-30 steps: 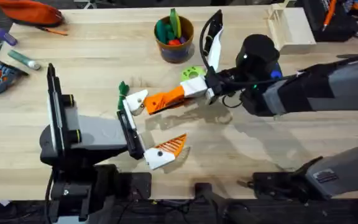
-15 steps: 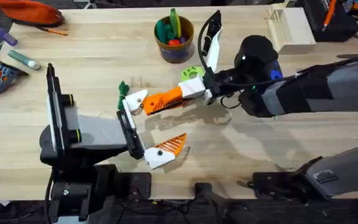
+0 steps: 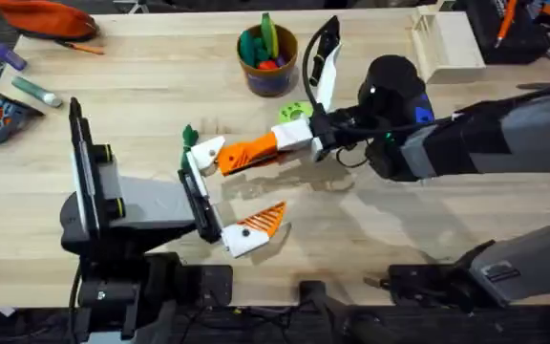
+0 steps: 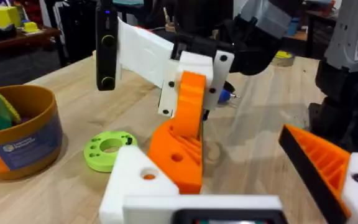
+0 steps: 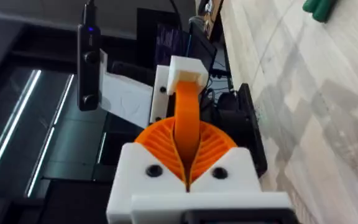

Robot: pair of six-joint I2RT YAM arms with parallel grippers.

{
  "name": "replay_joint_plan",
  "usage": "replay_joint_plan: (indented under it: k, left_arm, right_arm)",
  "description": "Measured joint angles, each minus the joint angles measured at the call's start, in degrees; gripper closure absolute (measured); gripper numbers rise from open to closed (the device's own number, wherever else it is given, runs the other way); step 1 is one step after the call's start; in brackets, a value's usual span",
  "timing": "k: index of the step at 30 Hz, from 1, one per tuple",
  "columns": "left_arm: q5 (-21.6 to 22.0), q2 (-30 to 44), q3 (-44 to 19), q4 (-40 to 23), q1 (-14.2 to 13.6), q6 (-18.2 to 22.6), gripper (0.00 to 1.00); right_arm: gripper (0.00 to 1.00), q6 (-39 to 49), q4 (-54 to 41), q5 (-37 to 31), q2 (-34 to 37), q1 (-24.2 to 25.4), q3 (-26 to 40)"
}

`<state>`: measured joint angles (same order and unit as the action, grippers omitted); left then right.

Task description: Pick up the gripper from the table and insert it into the empty holder that is missing its gripper. Then pick up a screw, insert it into the mounting hole, and use the screwdriver to tighten it. Finally, clean up the table by picking up the vegetable and placing it into the bucket.

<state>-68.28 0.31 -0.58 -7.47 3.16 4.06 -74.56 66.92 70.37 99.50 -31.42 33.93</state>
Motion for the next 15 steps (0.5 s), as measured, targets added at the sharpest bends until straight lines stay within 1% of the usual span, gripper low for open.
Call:
replay_joint_plan:
  k: [15]
  left_arm:
    - [0.68,0.01,0.0,0.14,0.0,-0.01,0.016]
  right_arm:
    - [0.992,-0.42,0.17,-1.34,0.0,-0.41,0.0]
